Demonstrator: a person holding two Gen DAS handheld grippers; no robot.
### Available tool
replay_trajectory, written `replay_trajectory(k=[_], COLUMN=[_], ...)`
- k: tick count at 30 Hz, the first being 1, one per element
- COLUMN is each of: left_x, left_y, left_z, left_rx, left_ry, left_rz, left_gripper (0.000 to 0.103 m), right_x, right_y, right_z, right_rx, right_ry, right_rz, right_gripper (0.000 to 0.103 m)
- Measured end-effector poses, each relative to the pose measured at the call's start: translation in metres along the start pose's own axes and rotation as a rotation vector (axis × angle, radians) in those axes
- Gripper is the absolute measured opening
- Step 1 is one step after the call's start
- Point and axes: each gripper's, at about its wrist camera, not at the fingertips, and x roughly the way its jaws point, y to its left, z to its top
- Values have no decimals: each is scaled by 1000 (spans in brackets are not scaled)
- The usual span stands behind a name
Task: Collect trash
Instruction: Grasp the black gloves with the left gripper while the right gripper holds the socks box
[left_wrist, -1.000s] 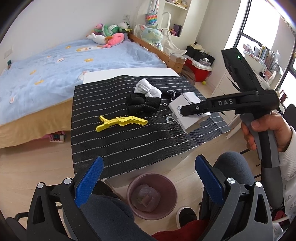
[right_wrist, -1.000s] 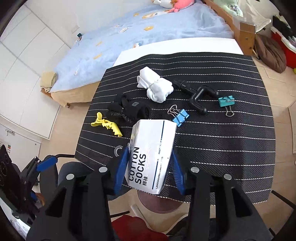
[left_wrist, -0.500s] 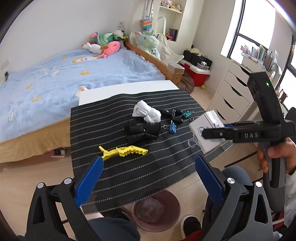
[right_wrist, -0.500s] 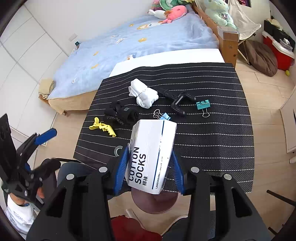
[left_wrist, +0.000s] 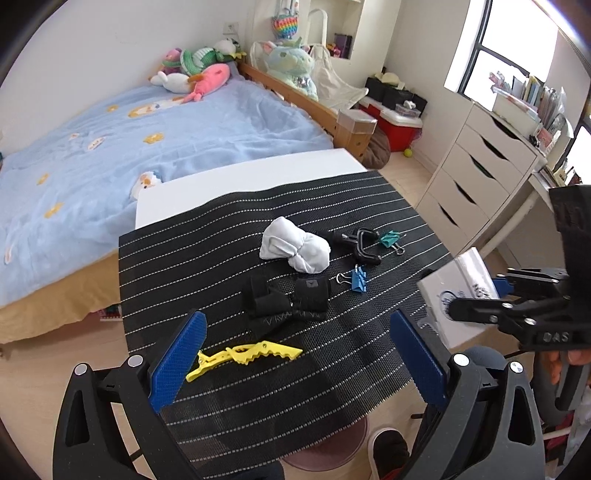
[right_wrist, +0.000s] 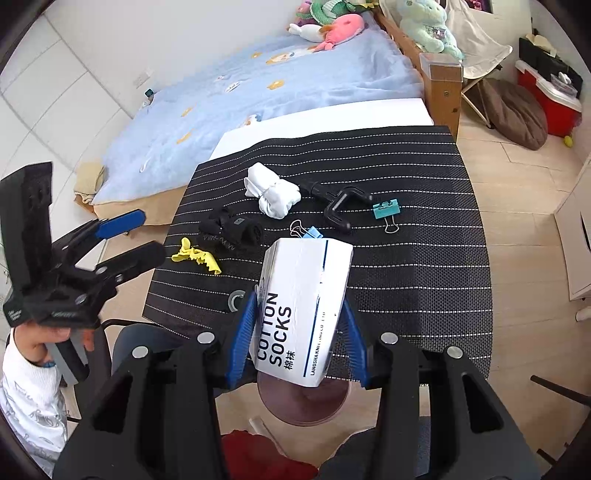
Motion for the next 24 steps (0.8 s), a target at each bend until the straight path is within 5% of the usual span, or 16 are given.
replay_trajectory(k=[12, 24], left_x=[68, 89], left_y=[9, 9], left_z=[12, 7], left_rx=[-66, -93], left_ry=[147, 170], left_rz=[58, 80], left_gripper=[95, 92], right_x=[-2, 4], right_y=[-7, -11], right_z=[-1, -2], right_rx=[13, 24], right_ry=[2, 12], right_rz=[-9, -4], right_gripper=[45, 45])
